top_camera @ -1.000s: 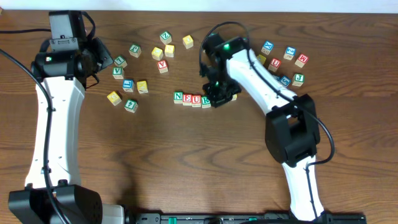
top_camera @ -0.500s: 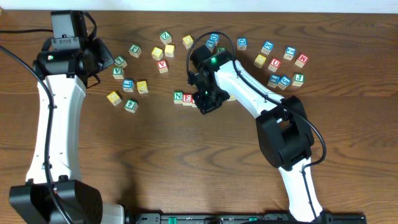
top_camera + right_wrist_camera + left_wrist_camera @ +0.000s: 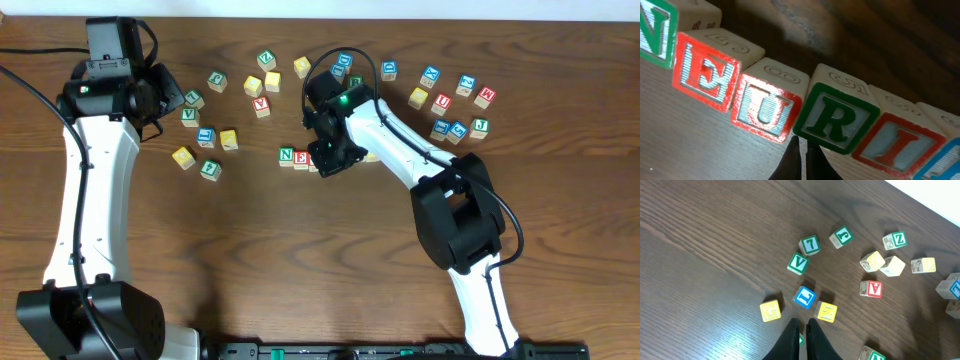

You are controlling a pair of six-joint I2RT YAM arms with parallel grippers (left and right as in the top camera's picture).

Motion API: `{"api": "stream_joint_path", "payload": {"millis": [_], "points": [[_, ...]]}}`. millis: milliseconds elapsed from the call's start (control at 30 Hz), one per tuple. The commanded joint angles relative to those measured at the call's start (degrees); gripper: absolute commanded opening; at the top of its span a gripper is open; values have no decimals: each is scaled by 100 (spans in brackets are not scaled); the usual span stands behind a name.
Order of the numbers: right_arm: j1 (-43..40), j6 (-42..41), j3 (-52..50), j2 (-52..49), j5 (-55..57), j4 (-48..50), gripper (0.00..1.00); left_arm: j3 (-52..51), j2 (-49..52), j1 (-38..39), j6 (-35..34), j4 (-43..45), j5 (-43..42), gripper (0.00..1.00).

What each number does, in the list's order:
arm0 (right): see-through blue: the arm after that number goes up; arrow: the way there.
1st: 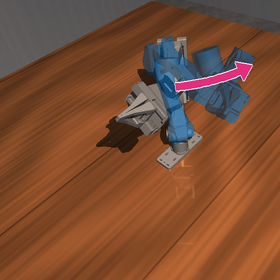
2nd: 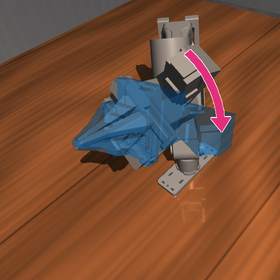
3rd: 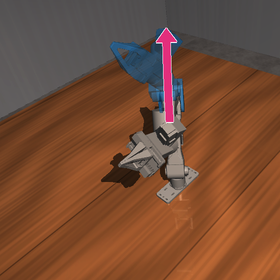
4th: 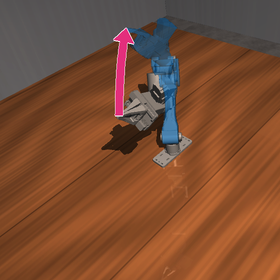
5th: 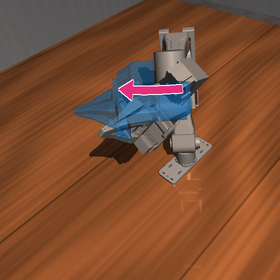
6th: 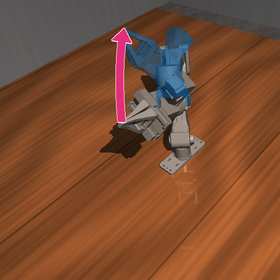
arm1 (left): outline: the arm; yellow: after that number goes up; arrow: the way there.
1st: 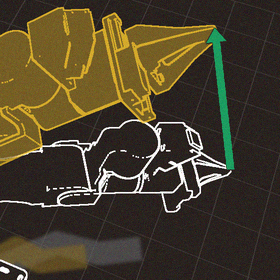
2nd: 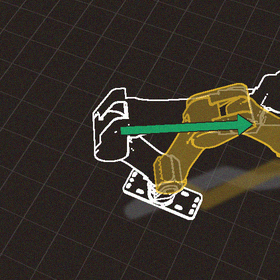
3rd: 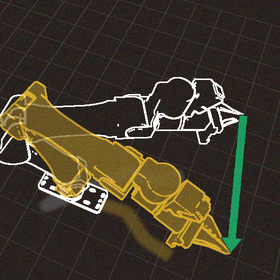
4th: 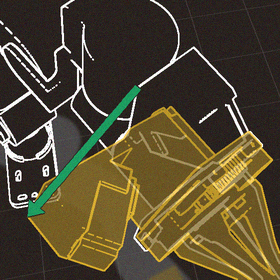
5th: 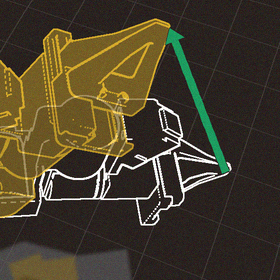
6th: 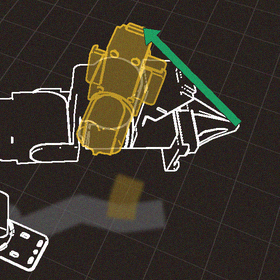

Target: Spell out NEURIPS

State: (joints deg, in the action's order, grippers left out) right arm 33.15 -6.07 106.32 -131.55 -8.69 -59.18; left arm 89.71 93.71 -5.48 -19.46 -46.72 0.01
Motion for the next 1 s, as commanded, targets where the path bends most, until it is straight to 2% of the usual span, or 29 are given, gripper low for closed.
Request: {"api": "stream_joint_path", "payload": {"millis": [0, 367, 700, 967], "points": [[13, -192, -31, 7, 212, 13, 1, -61, 61, -24, 74, -39, 66, 8], [13, -245, -13, 9, 245, 42, 1, -61, 61, -20, 72, -66, 66, 8], [76, 111, 402, 166, -232, -612, 1, -144, 61, -20, 72, -55, 68, 8], [372, 87, 330, 109, -98, -415, 1, -219, 66, -20, 72, -37, 68, 8]]}}
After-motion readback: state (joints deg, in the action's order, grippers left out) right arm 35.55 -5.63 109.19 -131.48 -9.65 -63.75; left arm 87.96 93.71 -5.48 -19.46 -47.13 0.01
